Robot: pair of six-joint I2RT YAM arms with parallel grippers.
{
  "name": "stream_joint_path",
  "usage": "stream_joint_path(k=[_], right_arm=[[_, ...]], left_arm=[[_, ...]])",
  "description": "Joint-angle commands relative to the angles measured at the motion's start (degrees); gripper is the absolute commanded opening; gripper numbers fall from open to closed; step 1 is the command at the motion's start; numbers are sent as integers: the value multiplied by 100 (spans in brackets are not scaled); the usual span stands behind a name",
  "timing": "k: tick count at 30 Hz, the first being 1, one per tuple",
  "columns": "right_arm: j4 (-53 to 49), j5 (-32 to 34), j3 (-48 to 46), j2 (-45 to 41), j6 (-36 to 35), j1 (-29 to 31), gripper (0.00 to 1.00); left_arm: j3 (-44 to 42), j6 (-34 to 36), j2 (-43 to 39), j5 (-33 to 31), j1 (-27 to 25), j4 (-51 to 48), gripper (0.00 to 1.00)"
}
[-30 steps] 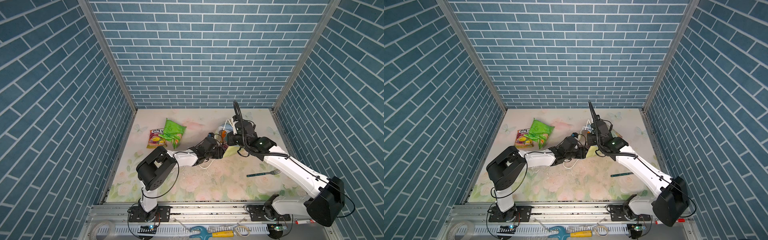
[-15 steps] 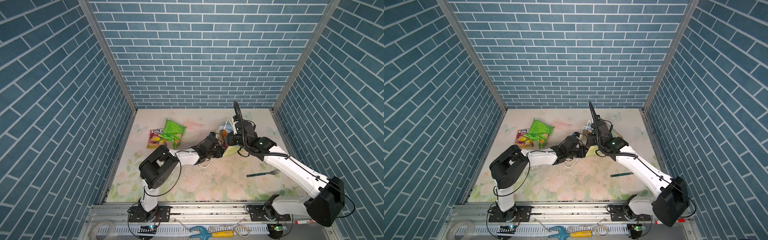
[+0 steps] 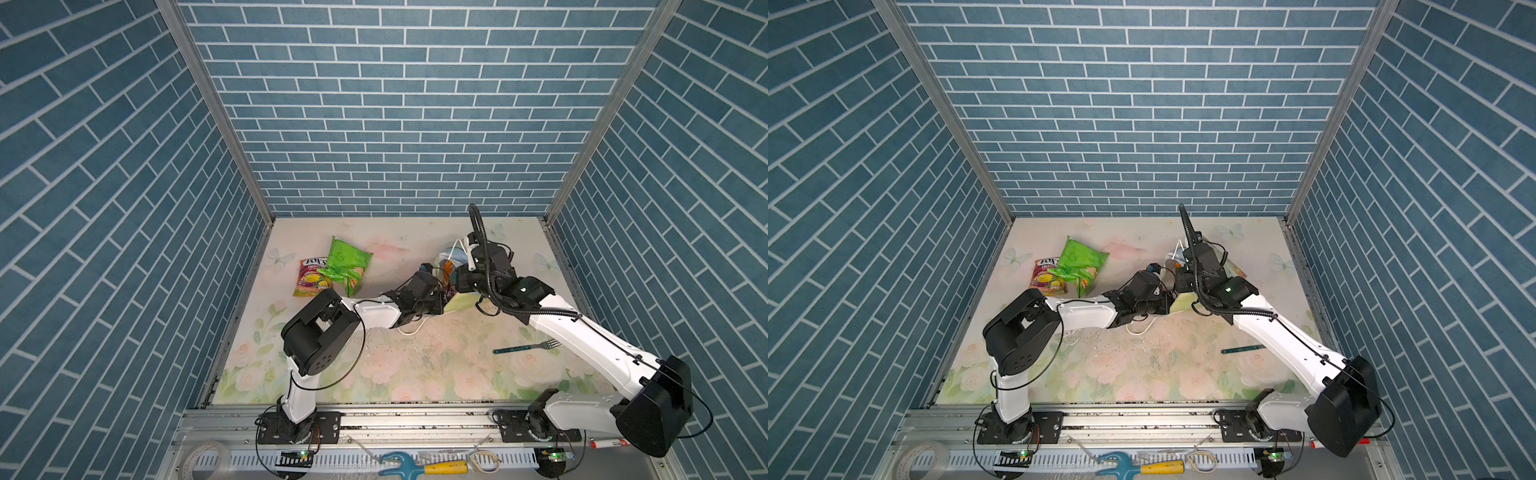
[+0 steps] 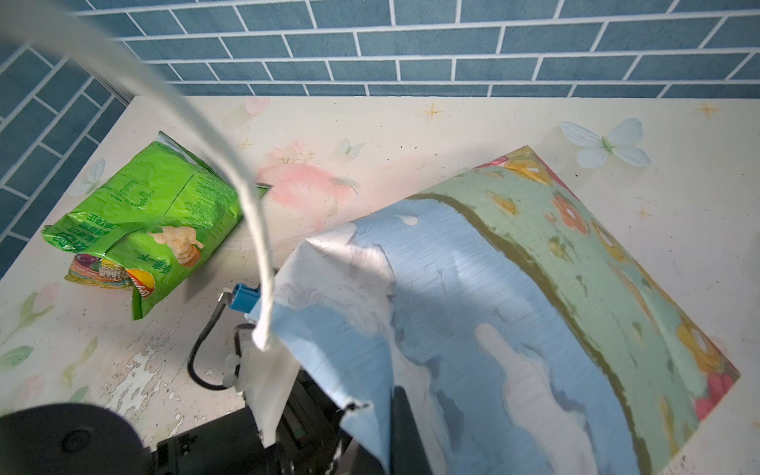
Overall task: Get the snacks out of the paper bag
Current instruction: 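Reach the left gripper deep into the paper bag toward the purple packet, then grasp the purple FOX'S Berries bag inside the paper bag with the left gripper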
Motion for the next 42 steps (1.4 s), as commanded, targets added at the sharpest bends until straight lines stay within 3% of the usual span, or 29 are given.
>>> stream_joint_path(k=[1,42], right_arm=[[240,4,-61,-248,308,44,0],[285,111,-192,-309,466,47,0]], left_arm=[[-67,163,-278,-123,-14,-122,0],[-753,407,-1712,-586,-11,-306,0]])
